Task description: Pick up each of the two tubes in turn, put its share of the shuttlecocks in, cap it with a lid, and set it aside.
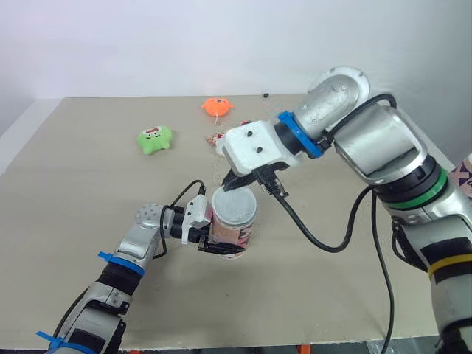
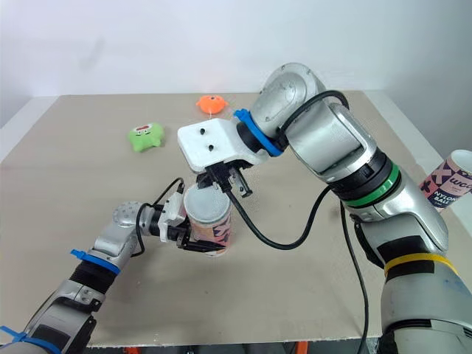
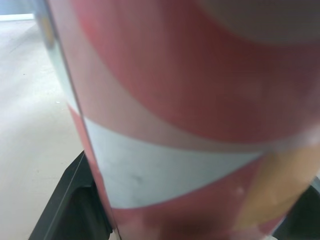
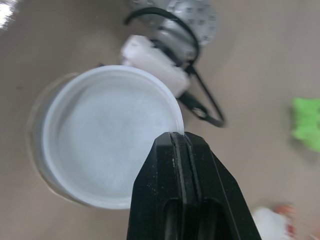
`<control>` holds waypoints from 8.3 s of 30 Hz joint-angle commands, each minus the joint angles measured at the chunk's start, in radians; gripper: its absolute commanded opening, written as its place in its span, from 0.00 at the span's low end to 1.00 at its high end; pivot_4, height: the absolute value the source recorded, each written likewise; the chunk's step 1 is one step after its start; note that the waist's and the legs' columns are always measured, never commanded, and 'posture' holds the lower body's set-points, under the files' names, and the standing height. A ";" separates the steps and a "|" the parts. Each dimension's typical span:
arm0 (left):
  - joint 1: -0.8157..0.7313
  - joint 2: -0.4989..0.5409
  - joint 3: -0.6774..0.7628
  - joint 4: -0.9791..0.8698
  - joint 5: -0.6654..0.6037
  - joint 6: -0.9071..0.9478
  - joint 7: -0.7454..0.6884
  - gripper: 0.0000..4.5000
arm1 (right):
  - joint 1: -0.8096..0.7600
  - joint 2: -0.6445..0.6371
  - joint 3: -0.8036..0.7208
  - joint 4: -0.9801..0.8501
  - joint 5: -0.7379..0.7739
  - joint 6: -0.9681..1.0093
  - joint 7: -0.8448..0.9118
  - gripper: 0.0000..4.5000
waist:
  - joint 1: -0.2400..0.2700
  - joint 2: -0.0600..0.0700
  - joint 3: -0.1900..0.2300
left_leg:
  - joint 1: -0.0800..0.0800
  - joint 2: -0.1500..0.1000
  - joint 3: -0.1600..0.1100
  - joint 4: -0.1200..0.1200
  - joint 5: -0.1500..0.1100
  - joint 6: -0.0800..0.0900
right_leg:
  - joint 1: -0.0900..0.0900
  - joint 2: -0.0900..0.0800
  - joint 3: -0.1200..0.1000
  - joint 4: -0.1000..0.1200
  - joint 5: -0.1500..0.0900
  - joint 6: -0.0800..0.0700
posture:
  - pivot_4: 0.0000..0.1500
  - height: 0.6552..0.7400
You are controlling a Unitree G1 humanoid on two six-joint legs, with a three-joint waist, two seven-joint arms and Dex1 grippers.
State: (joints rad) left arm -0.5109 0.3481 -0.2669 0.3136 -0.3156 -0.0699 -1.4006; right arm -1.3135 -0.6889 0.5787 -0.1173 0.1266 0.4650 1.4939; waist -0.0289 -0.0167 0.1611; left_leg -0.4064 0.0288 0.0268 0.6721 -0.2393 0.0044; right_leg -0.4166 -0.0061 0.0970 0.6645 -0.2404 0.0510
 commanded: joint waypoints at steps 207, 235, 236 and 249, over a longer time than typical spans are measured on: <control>0.254 0.251 0.218 -0.351 -0.149 0.159 0.051 1.00 | 1.042 -0.234 -0.665 -0.307 0.497 0.289 -0.422 0.95 | -0.015 -0.015 0.002 | -0.004 0.001 -0.003 -0.016 -0.001 0.001 | -0.007 -0.001 0.004 -0.005 -0.007 0.001 | 1.00 1.00; 0.701 0.424 0.752 -0.864 -0.632 0.539 0.292 1.00 | 0.846 0.119 -0.257 -0.094 0.300 0.101 -0.392 1.00 | -0.018 -0.020 0.006 | -0.001 0.003 -0.001 -0.016 -0.001 -0.002 | -0.007 -0.003 0.000 -0.004 -0.005 -0.006 | 1.00 1.00; 0.705 0.424 0.754 -0.865 -0.633 0.539 0.291 1.00 | 0.839 0.127 -0.250 -0.088 0.294 0.098 -0.390 1.00 | -0.018 -0.020 0.006 | -0.001 0.003 -0.001 -0.016 -0.001 -0.002 | -0.007 -0.003 0.000 -0.004 -0.005 -0.006 | 1.00 1.00; 0.693 0.434 0.749 -0.904 -0.651 0.549 0.312 1.00 | 0.775 0.244 -0.193 0.014 0.239 0.030 -0.363 1.00 | -0.019 -0.020 0.006 | 0.000 0.004 -0.001 -0.016 0.000 -0.003 | -0.008 -0.002 -0.001 -0.002 -0.004 -0.010 | 1.00 1.00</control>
State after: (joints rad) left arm 0.1867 0.7683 0.4662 -0.5581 -0.9470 0.4810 -1.0957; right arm -0.5237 -0.4504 0.3943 -0.0918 0.3652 0.5144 1.1161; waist -0.0476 -0.0371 0.1667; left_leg -0.4069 0.0326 0.0260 0.6561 -0.2394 0.0012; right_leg -0.4243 -0.0081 0.0957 0.6630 -0.2437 0.0391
